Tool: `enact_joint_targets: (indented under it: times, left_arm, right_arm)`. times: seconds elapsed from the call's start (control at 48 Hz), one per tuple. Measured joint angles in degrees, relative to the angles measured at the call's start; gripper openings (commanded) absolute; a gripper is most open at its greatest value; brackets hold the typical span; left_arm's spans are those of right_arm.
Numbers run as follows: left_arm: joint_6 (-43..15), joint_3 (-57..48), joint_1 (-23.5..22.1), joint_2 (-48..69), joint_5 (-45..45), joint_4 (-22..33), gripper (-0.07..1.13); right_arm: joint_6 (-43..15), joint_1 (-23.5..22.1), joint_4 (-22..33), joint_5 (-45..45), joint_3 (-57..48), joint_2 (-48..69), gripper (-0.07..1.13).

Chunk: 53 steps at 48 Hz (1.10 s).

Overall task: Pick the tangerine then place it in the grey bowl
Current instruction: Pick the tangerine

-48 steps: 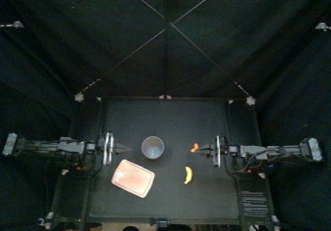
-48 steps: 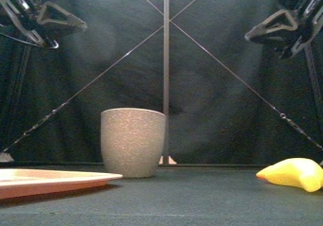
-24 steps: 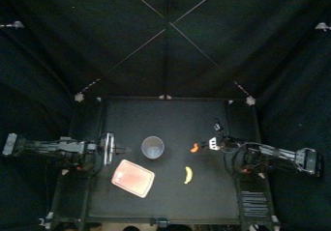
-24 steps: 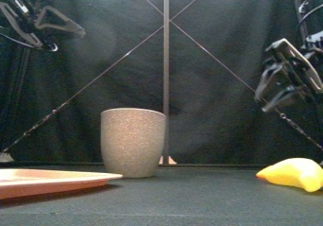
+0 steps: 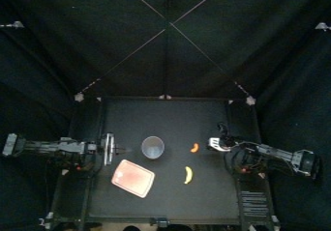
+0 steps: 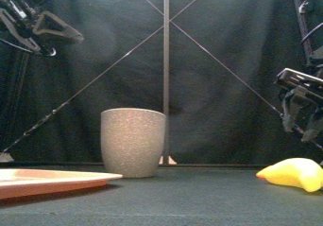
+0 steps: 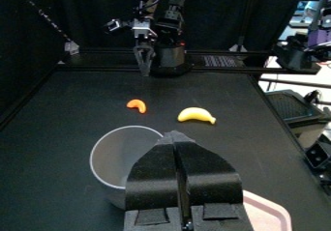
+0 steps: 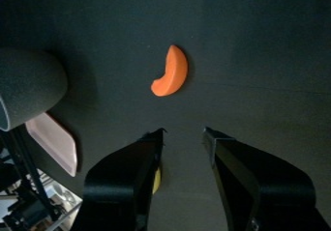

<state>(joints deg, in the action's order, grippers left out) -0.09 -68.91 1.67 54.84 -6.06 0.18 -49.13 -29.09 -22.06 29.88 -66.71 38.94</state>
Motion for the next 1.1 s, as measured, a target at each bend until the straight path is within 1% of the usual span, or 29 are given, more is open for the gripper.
enact_joint_targets:
  times: [0.125,0.229,0.375,0.521,0.667,0.896,1.104]
  left_arm:
    - [0.0,-0.6,0.2,0.1,-0.7,0.0,0.11]
    - [0.0,-1.5,0.4,0.1,-1.5,0.0,0.11]
    - [0.1,-2.4,0.4,0.0,-2.5,0.0,0.11]
    - [0.0,-2.6,0.8,0.0,-2.7,0.0,0.11]
    - [0.0,-2.6,1.8,0.0,-3.2,0.0,0.11]
    - [0.0,-2.6,2.2,0.0,-3.3,0.1,0.11]
    - [0.0,-2.6,2.2,0.1,-3.3,0.1,0.11]
  right_arm:
    - [-1.8,2.5,2.0,0.2,1.6,-2.7,0.93]
    - [-2.4,3.7,3.0,0.2,2.5,-5.1,0.97]
    - [-3.0,2.4,2.9,-0.9,3.5,-9.0,0.97]
    - [-4.3,1.1,0.8,-5.4,5.3,-13.6,0.97]
    - [-4.4,0.0,1.4,-9.6,7.0,-18.6,0.97]
    - [-4.5,0.8,2.3,-9.5,9.2,-24.4,0.97]
    - [-4.5,2.0,2.4,-9.0,9.9,-27.1,0.96]
